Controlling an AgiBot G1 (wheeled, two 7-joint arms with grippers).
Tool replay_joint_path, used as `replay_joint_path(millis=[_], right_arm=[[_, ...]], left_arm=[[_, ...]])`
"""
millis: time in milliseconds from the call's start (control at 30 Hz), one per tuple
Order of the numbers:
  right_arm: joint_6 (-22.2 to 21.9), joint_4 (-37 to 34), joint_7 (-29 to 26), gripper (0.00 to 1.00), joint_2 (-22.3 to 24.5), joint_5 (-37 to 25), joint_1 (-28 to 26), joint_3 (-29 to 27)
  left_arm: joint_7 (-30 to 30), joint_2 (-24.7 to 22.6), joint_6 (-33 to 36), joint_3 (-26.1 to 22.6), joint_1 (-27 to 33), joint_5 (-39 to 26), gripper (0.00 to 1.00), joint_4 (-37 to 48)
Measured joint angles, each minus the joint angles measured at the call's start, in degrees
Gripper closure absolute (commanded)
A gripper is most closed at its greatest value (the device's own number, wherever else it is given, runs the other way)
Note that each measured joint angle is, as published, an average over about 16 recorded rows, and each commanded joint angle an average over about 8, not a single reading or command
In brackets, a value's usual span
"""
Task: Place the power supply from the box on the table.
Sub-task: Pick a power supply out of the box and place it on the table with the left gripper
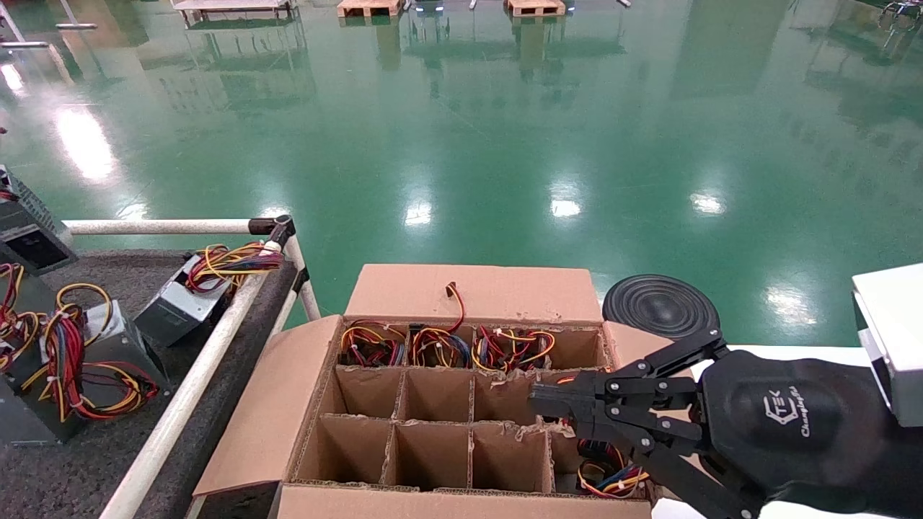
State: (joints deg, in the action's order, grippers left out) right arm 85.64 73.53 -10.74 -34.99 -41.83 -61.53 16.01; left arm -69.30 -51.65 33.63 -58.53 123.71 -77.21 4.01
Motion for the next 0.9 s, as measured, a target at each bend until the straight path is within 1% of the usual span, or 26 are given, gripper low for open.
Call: replay_joint_path(millis=[900], right_arm=[[0.0,0.0,0.0,1.0,0.0,0.0,0.0,0.0]], left_arm=[[2.5,-0.4,3.3,-0.8,-3.6,-1.0,1.0,-0.8]])
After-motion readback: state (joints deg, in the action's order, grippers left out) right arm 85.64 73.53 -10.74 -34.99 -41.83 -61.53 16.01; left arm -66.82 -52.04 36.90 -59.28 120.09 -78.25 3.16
